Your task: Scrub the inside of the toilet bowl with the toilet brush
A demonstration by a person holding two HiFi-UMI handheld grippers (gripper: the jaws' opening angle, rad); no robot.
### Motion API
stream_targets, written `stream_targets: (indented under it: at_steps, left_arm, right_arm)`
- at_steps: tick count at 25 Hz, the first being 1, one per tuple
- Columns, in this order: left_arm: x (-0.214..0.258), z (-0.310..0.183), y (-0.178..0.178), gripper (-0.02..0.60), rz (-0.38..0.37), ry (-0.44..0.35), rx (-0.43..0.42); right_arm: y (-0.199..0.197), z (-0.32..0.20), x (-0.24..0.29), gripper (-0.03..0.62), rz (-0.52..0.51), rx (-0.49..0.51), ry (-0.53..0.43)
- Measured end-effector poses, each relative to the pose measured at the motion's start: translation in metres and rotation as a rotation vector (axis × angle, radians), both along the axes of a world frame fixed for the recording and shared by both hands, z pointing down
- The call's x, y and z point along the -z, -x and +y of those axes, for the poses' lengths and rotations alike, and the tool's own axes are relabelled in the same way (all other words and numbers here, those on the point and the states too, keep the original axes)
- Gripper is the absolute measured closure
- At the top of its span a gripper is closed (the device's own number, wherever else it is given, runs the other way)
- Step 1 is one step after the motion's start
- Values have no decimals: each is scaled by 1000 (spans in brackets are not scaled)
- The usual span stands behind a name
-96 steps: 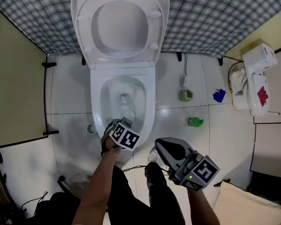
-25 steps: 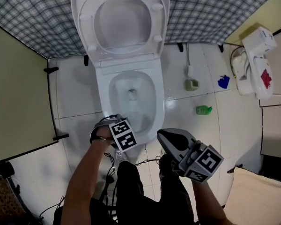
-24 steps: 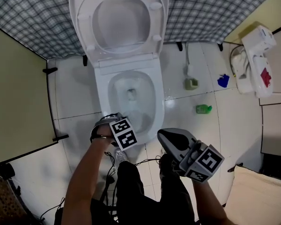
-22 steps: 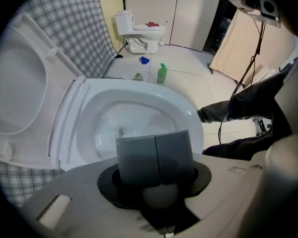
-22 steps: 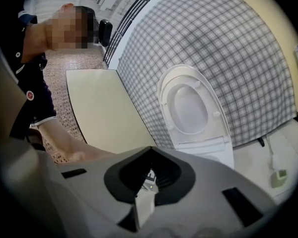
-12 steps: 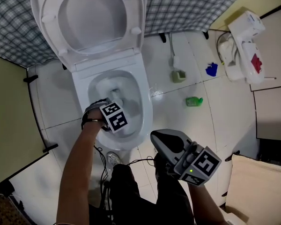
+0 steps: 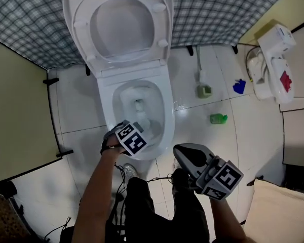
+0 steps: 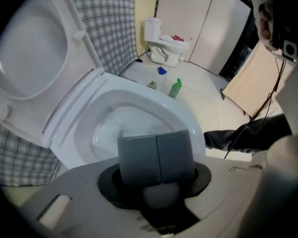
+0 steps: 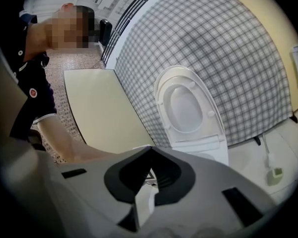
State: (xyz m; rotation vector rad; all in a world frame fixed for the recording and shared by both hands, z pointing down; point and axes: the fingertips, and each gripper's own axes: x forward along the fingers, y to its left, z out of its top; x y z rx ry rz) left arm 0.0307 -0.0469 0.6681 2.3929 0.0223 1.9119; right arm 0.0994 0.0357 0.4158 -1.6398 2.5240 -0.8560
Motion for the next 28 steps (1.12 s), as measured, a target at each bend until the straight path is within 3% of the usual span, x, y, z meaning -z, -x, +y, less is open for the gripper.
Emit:
stream_targets:
  at_steps: [6,11,18,23,28]
  left_arm:
    - [27,47,-3,414,94,35,165]
    - [26,44,-26,417,136,11,245]
    - [-10,-8,-40,416,94,-97,312]
    - [-37,-29,-33,414,66,-97,439]
    - [-10,-15,-41,414,108,-69,499]
  right_arm:
    - [-2,20,5,594,10,55,26]
    - [-8,26,5,594,19,61,23]
    - [-24,26,-2,594,12,32,18]
    - [-38,31,-6,594,14,3,22]
    - [-40,38,-1,594,18,17,26]
